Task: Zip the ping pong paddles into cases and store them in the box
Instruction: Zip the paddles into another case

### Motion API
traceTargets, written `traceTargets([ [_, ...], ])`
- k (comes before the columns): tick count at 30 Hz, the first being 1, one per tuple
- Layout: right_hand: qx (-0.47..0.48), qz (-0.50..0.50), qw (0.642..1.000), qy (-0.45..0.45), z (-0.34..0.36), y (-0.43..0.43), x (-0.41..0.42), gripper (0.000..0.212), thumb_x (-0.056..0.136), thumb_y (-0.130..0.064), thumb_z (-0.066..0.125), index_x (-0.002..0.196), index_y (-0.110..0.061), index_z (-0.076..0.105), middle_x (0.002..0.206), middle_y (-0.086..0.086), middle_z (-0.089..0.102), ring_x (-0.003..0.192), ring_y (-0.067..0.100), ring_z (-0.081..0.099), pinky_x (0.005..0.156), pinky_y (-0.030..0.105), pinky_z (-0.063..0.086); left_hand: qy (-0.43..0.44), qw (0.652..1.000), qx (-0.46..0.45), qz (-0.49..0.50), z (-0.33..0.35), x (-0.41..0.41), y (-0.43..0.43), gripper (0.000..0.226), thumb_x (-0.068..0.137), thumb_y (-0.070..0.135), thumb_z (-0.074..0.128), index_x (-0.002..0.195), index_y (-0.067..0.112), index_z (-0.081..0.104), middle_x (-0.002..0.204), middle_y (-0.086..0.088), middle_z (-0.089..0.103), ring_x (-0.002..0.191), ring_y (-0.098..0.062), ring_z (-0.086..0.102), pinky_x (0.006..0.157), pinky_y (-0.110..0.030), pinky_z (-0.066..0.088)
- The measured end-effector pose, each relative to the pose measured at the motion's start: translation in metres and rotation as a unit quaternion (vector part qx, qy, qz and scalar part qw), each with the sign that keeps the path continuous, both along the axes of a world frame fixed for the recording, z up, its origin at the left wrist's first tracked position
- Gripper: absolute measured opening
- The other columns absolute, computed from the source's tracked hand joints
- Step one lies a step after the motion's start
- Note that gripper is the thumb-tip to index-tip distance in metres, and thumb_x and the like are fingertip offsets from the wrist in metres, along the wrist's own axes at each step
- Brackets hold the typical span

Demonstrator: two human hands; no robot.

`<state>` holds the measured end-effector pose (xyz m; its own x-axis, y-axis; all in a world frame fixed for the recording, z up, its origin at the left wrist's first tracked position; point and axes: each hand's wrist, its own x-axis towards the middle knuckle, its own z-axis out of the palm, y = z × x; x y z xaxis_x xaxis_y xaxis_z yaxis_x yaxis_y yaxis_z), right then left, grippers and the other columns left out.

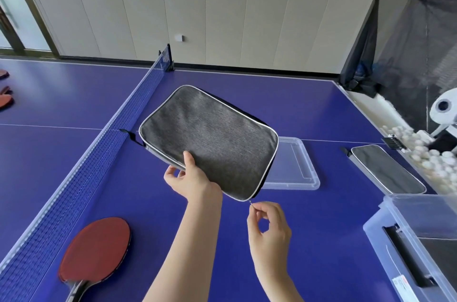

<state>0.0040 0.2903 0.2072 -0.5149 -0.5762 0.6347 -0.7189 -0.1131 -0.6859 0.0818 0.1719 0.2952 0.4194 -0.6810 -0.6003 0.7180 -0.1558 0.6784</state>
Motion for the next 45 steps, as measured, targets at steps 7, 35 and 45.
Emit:
traceTargets([
  [7, -0.002, -0.025, 0.999, -0.035, -0.001, -0.009, 0.024, 0.002, 0.082, -0.011, 0.063, 0.083, -0.011, 0.065, 0.074, -0.008, 0.055, 0.063, 0.012, 0.055, 0.053, 0.024, 0.046, 0.007, 0.999, -0.001, 0.032, 0.003, -0.014, 0.009, 0.047, 0.089, 0.026, 0.066, 0.127, 0.014, 0.042, 0.084, 0.008, 0.043, 0.074, -0.006, 0.049, 0.08, -0.029, 0.043],
  [35, 0.345, 0.238, 0.75, -0.511, 0.01, 0.021, -0.079, 0.035, 0.094, -0.033, 0.049, 0.073, -0.009, 0.065, 0.078, 0.017, 0.056, 0.066, 0.026, 0.053, 0.061, 0.03, 0.04, -0.12, 0.878, -0.119, -0.449, -0.078, 0.062, 0.054, 0.045, 0.073, 0.022, 0.076, 0.11, 0.007, 0.057, 0.109, -0.02, 0.068, 0.093, -0.033, 0.066, 0.085, -0.052, 0.053],
  [45, 0.246, 0.153, 0.821, -0.493, 0.002, 0.029, -0.068, 0.034, 0.097, -0.026, 0.053, 0.078, 0.003, 0.054, 0.071, 0.01, 0.05, 0.067, 0.022, 0.045, 0.059, 0.033, 0.039, -0.3, 0.844, -0.032, -0.444, -0.12, 0.042, 0.059, 0.064, 0.076, 0.035, 0.078, 0.131, 0.022, 0.049, 0.124, -0.003, 0.058, 0.107, -0.023, 0.059, 0.096, -0.045, 0.049],
])
